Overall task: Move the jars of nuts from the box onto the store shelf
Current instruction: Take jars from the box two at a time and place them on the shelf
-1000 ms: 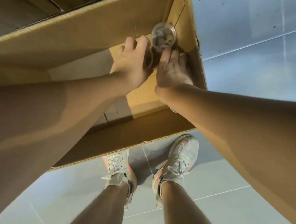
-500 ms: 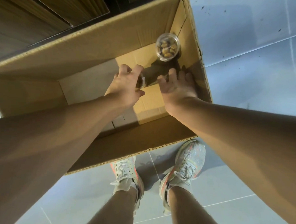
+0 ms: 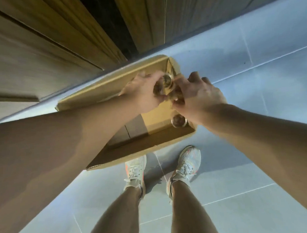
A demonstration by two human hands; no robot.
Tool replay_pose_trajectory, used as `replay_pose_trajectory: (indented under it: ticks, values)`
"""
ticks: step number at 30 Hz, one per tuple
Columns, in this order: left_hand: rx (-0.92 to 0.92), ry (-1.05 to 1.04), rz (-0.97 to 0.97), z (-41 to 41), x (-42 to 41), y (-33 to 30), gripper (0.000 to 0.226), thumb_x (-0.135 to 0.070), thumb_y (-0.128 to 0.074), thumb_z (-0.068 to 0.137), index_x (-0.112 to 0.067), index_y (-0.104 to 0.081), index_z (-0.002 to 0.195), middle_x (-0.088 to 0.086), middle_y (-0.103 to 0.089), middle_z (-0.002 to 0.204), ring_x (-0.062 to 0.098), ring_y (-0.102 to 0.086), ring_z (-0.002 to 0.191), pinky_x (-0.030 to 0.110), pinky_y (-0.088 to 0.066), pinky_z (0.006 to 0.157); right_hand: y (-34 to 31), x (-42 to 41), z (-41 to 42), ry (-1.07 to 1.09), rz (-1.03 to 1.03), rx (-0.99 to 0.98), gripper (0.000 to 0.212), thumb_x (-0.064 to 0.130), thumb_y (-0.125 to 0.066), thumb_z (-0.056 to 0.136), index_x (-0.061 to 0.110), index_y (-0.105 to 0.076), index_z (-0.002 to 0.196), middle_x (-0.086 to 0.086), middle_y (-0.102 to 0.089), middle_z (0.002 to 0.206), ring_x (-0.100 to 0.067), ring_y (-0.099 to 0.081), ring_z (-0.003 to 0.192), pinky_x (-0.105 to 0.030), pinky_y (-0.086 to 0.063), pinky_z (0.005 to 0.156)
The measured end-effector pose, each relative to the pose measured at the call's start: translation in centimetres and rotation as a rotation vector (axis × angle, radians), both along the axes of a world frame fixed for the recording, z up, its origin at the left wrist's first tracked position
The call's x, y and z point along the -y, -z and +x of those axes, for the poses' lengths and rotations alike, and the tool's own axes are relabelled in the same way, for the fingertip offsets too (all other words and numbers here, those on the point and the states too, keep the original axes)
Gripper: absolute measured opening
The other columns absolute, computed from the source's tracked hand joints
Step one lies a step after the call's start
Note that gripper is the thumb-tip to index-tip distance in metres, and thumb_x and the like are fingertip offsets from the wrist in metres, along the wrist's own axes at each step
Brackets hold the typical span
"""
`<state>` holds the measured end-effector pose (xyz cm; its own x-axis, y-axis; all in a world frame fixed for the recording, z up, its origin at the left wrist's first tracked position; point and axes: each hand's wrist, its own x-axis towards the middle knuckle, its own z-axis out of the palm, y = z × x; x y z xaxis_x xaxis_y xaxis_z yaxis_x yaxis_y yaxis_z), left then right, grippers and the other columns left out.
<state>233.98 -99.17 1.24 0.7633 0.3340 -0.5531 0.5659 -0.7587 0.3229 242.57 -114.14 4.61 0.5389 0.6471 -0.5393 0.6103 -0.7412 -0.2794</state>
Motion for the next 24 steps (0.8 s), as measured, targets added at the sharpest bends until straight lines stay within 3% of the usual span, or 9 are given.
replay_pose_trajectory:
  ticks: [3,6,8,11,14,18,21,24]
  values:
    - [0.066,0.056,0.008,2.4,-0.2,-7.8,0.075,-0.056,-0.065,0.088,-0.047,-0.028,0.152,0.005,-0.044,0.136,0.031,-0.054,0.119,0.034,-0.044,0.082,-8.0,0.7,2.7,0.05,-0.035,0.018,0.055,0.041,-0.064,0.09,0.03,-0.039,0.137,-0.007,-0.041,0.119,-0.035,-0.047,0.116,-0.037,-0.037,0.075]
    - [0.123,0.125,-0.006,4.3,-0.7,-17.3,0.075,-0.059,-0.061,0.09,-0.049,-0.024,0.154,0.003,-0.044,0.131,0.032,-0.053,0.122,0.041,-0.049,0.097,-17.1,1.7,4.9,0.12,-0.055,0.062,0.05,0.041,-0.063,0.089,0.031,-0.043,0.133,-0.006,-0.041,0.121,-0.034,-0.046,0.117,-0.037,-0.039,0.075]
    - [0.16,0.156,-0.029,5.5,-0.7,-23.7,0.077,-0.059,-0.062,0.089,-0.052,-0.021,0.154,0.002,-0.044,0.129,0.032,-0.054,0.121,0.044,-0.05,0.098,-23.5,2.7,6.2,0.174,-0.063,0.104,0.048,0.043,-0.064,0.088,0.031,-0.045,0.13,-0.005,-0.041,0.117,-0.033,-0.047,0.115,-0.036,-0.04,0.074]
    - [0.215,0.204,-0.062,6.9,-0.2,-33.4,0.08,-0.056,-0.064,0.087,-0.052,-0.019,0.153,0.002,-0.047,0.126,0.03,-0.055,0.12,0.036,-0.048,0.094,-33.6,3.7,7.3,0.249,-0.012,0.164,0.043,0.04,-0.066,0.085,0.027,-0.05,0.123,-0.004,-0.043,0.107,-0.036,-0.052,0.106,-0.037,-0.045,0.075]
    - [0.255,0.228,-0.109,7.7,0.4,-43.0,0.082,-0.049,-0.071,0.082,-0.044,-0.027,0.151,0.006,-0.054,0.128,0.03,-0.053,0.121,0.034,-0.044,0.092,-43.4,4.7,7.8,0.337,-0.01,0.139,0.051,0.043,-0.072,0.08,0.029,-0.051,0.125,-0.006,-0.046,0.108,-0.037,-0.057,0.101,-0.043,-0.052,0.086]
    - [0.387,0.231,-0.163,7.2,1.3,-53.6,0.071,-0.056,-0.071,0.069,-0.041,-0.042,0.132,0.003,-0.063,0.118,0.028,-0.06,0.11,0.042,-0.051,0.094,-54.7,7.7,6.8,0.526,0.13,0.15,0.051,0.043,-0.075,0.081,0.025,-0.059,0.125,-0.007,-0.062,0.112,-0.028,-0.055,0.099,-0.033,-0.045,0.08]
    - [0.448,0.265,-0.207,6.4,2.8,-61.4,0.07,-0.05,-0.077,0.075,-0.036,-0.048,0.137,0.002,-0.064,0.127,0.025,-0.06,0.114,0.042,-0.051,0.097,-62.0,9.9,3.7,0.652,0.218,0.167,0.058,0.042,-0.074,0.083,0.025,-0.055,0.136,-0.002,-0.056,0.109,-0.021,-0.048,0.097,-0.033,-0.044,0.083]
    - [0.489,0.31,-0.213,5.4,5.1,-68.7,0.075,-0.052,-0.079,0.076,-0.035,-0.049,0.142,0.002,-0.062,0.134,0.026,-0.058,0.122,0.038,-0.048,0.101,-67.5,12.3,-0.2,0.772,0.289,0.202,0.067,0.046,-0.072,0.081,0.032,-0.048,0.142,-0.009,-0.058,0.124,-0.03,-0.057,0.109,-0.038,-0.05,0.086]
